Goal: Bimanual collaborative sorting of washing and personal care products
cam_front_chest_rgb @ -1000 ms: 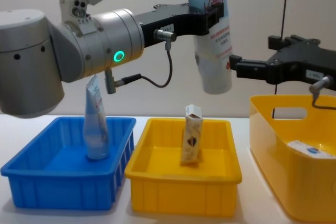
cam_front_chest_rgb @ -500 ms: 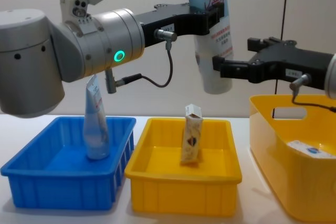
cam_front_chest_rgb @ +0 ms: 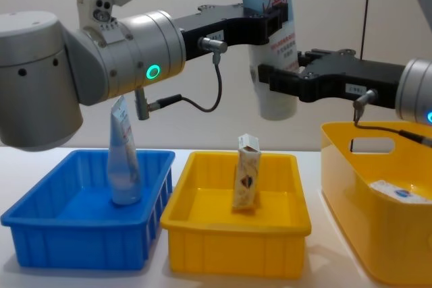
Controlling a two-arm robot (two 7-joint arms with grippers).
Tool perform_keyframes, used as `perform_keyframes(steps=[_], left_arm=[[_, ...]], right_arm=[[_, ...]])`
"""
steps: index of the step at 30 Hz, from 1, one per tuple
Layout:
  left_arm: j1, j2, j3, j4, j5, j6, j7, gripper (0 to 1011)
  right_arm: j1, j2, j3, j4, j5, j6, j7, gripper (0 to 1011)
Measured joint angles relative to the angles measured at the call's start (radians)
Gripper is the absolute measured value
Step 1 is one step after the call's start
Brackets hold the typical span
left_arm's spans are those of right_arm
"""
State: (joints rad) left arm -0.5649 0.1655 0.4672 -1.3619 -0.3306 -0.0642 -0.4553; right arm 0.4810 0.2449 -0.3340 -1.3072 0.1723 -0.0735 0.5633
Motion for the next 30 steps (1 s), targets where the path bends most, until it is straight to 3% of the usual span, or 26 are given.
perform_keyframes(steps=[6, 8, 10, 14, 27, 30], left_arm=[[0.000, 0.000, 0.000, 0.000, 0.000, 0.000, 0.000, 333], [0.000, 0.000, 0.000, 0.000, 0.000, 0.000, 0.000, 441], [0.000, 0.000, 0.000, 0.000, 0.000, 0.000, 0.000, 475], [0.000, 0.000, 0.000, 0.000, 0.000, 0.000, 0.000, 642], [0.000, 0.000, 0.000, 0.000, 0.000, 0.000, 0.000, 999], [0.000, 0.000, 0.000, 0.000, 0.000, 0.000, 0.000, 1001]], right_arm=[[0.018, -0.002, -0.009, 0.020, 0.013, -0.005, 0.017, 455], [0.022, -0.002, -0.011, 0.024, 0.017, -0.006, 0.020, 373], [0.024, -0.002, -0.013, 0.026, 0.020, -0.006, 0.020, 326], [0.026, 0.000, -0.013, 0.027, 0.023, -0.006, 0.019, 233], [0.004, 0.012, 0.008, 0.004, 0.021, 0.019, -0.062, 127], [-0.005, 0.017, 0.018, -0.007, 0.018, 0.026, -0.091, 127]])
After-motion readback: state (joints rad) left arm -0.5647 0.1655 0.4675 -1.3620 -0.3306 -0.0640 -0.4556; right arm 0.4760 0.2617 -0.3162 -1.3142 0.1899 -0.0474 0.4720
